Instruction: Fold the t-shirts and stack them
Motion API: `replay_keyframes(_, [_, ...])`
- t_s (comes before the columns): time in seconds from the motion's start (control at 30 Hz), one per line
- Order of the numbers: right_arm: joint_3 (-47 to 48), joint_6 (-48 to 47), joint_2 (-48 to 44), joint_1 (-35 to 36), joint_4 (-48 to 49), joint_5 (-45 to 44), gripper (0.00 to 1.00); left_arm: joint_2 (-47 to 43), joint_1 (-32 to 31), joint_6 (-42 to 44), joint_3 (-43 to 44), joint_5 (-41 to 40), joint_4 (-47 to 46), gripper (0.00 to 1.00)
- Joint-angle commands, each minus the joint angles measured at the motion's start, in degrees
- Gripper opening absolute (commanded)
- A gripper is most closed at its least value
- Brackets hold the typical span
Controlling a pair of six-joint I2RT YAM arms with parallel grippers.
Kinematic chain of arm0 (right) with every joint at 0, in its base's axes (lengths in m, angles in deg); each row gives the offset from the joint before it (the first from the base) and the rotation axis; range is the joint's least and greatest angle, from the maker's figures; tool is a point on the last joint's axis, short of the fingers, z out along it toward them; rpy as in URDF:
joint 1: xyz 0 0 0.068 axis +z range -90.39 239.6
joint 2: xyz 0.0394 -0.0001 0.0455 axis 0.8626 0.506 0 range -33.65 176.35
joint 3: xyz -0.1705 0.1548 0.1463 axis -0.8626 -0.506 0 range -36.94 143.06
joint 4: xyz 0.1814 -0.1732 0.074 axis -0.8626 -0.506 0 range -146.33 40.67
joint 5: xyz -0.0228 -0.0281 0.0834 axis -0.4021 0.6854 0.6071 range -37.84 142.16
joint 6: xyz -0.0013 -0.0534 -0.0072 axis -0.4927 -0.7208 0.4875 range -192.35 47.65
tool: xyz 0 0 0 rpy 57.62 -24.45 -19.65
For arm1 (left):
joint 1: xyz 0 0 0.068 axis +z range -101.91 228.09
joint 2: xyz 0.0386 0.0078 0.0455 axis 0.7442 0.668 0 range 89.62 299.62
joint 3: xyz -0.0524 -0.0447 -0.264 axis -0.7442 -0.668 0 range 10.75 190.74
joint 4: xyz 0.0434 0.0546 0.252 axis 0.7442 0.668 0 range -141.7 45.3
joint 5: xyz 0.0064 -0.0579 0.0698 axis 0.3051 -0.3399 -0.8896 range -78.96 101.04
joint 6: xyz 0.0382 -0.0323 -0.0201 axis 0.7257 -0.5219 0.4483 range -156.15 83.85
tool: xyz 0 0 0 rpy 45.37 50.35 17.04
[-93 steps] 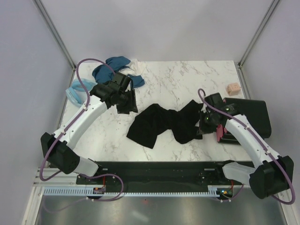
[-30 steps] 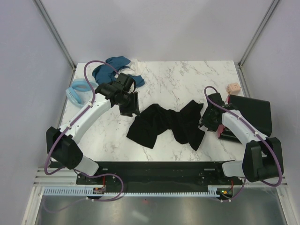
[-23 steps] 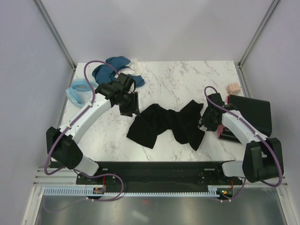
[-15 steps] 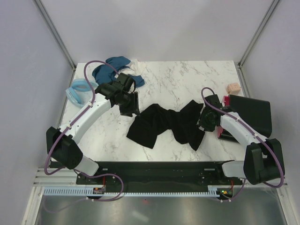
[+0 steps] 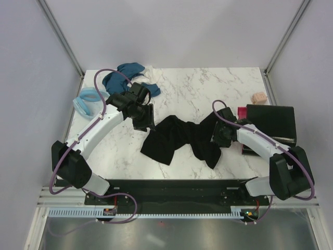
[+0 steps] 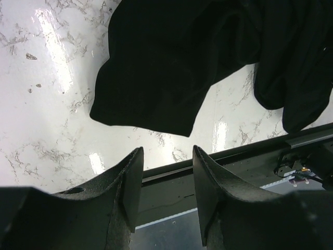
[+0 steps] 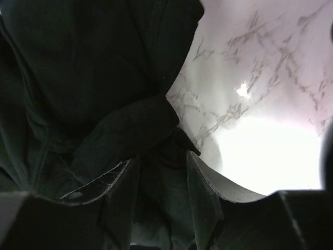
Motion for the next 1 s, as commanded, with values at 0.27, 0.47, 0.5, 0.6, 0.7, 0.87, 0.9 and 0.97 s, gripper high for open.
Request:
replay_keyframes(0.27, [3.39, 5.02, 0.63, 1.04, -14.0, -1.46, 0.51, -2.61, 0.2, 1.89, -0.53, 0.77, -0.45, 0.5])
replay_keyframes(0.47, [5.77, 4.4, -0.17, 1.04, -15.58, -3.39, 0.52, -2.35, 0.2, 1.71, -0.88, 1.38, -0.45, 0.5])
replay_keyframes(0.5, [6.38, 4.23, -0.17, 1.04, -15.84, -3.92, 0.52, -2.35, 0.2, 1.71, -0.8, 1.38, -0.54, 0.5])
replay_keyframes(0.6, [7.35, 3.09, 0.71, 1.13, -16.37, -5.15, 0.54, -2.26, 0.2, 1.71, -0.54, 1.56, -0.63, 0.5])
replay_keyframes(0.7, [8.67, 2.21, 2.38, 1.04, -17.08, -7.52, 0.55, -2.26, 0.2, 1.71, -0.36, 1.56, -0.71, 0.5])
replay_keyframes(0.87, [12.18, 1.5, 4.84, 0.08, -19.36, -12.62, 0.59, -2.7, 0.2, 1.89, -0.45, 1.47, -0.63, 0.5])
replay_keyframes(0.9, [12.62, 1.85, 4.76, -0.01, -19.62, -13.41, 0.61, -2.78, 0.2, 1.89, -0.45, 1.38, -0.71, 0.5])
replay_keyframes(0.97, [13.76, 2.64, 3.53, -0.1, -20.5, -15.86, 0.6, -2.96, 0.2, 1.98, -0.62, 1.3, -0.71, 0.5])
